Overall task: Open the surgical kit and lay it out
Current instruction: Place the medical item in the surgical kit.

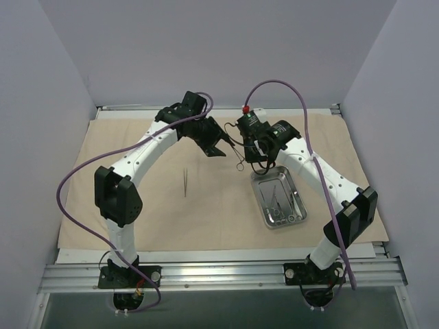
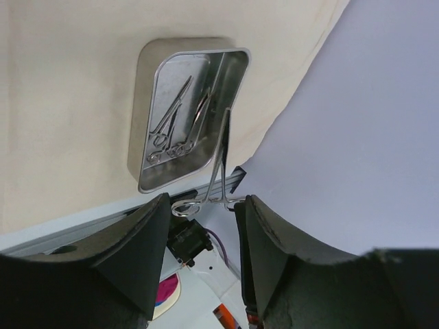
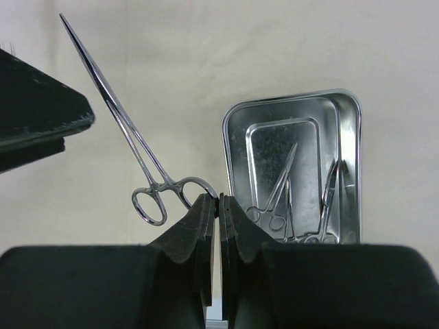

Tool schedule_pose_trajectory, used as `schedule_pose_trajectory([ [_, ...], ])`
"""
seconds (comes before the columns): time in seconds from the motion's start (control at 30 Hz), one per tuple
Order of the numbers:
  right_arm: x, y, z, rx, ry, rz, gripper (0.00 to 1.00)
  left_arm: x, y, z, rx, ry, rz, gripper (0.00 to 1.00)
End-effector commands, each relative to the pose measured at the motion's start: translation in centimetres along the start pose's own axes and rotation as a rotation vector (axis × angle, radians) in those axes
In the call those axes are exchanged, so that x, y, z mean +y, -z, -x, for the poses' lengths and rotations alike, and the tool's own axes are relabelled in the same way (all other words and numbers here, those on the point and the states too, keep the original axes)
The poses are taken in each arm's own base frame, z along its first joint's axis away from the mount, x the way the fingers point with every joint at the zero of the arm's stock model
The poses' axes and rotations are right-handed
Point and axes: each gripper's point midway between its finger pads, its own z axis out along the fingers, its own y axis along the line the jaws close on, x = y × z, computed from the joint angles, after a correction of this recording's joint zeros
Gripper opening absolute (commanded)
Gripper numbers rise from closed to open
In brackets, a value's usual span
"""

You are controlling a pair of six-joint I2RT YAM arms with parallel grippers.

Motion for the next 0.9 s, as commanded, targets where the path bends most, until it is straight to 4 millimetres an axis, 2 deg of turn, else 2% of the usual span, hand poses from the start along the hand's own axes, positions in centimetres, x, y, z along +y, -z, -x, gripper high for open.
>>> schedule_pose_trajectory([
  [0.0, -0.1, 1.4, 1.4, -0.067, -0.015, -0.049, 0.00, 0.3, 0.3, -0.9, -0.022, 0.025, 0.048, 0.57],
  [0.17, 1.4, 1.9, 1.0, -0.077, 0.011, -0.039, 0.00, 0.9, -0.5, -2.3, 0.004, 0.017, 0.084, 0.57],
  [0.4, 2.3, 2.5, 0.6, -0.083, 0.023, -0.034, 0.00, 1.0, -0.8, -2.6, -0.004, 0.003, 0.097, 0.56],
  [0.6, 2.8, 3.0, 0.5, -0.094, 0.037, -0.042, 0.00, 2.0, -1.0, -3.0, 0.004, 0.009, 0.120, 0.52],
  [0.73, 3.3, 3.2, 0.4, -0.101, 0.051, -0.039, 0.00, 2.0, -1.3, -3.0, 0.010, 0.001, 0.119, 0.44],
  [0.83, 3.6, 3.2, 0.3, -0.099, 0.062, -0.040, 0.00, 2.0, -1.5, -3.2, 0.018, -0.012, 0.119, 0.31],
  [0.87, 3.6, 3.2, 0.3, -0.100, 0.065, -0.040, 0.00, 1.8, -1.5, -3.2, 0.021, -0.020, 0.114, 0.20],
])
